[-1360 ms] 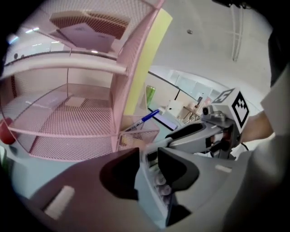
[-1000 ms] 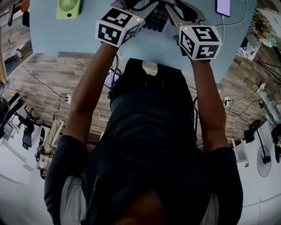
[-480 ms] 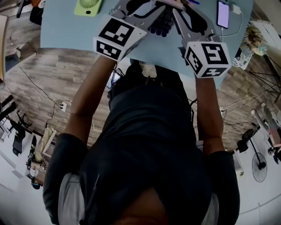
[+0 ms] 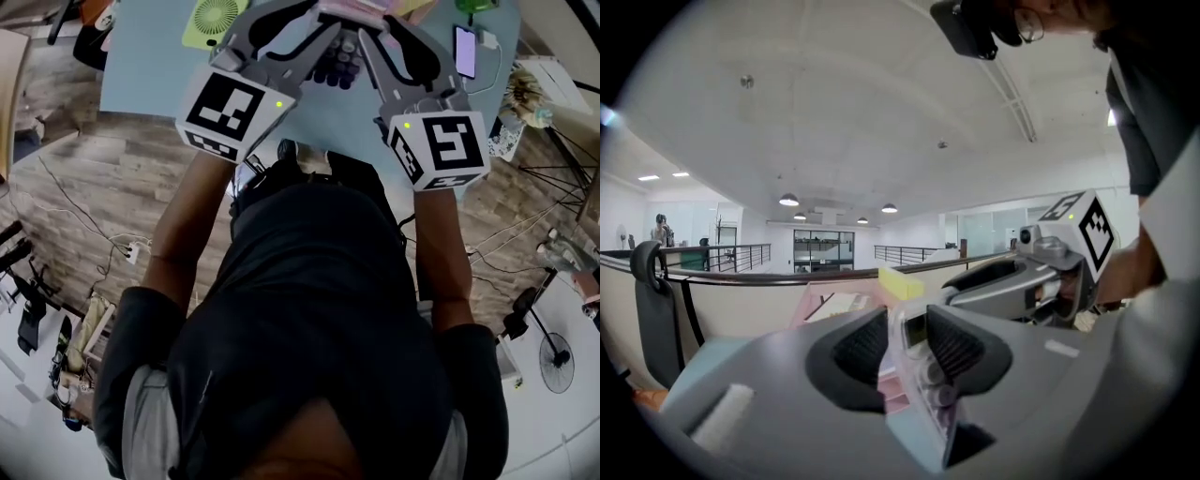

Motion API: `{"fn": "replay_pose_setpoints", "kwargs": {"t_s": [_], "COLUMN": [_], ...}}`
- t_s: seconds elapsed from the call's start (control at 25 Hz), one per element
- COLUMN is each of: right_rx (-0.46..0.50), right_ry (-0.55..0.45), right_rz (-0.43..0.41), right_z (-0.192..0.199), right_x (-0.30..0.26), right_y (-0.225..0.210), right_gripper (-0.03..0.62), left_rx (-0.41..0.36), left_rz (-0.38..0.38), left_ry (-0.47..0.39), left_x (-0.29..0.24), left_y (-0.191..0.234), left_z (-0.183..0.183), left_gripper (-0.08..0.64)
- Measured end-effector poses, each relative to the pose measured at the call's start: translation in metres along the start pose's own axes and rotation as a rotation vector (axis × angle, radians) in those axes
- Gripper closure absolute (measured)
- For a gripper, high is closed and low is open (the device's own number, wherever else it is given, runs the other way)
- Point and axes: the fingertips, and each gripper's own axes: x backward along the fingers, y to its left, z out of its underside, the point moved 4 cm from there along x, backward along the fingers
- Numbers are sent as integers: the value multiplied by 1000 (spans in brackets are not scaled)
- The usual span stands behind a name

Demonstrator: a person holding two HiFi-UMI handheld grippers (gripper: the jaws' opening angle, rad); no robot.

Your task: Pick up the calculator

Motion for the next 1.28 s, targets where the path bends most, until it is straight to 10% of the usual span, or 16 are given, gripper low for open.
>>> {"fn": "replay_pose_setpoints", "kwargs": {"t_s": [1.28], "right_rx": [289], "right_ry": [-138], "right_rz": [24], "right_z": [-106], "right_x": [77], "right_y": [103], "right_gripper": [472], "left_rx": [-110], "left_rz": [-48], "left_ry": [-233], "left_x": [127], "left_y": [-38], "left_z": [-91], "left_gripper": [376]}}
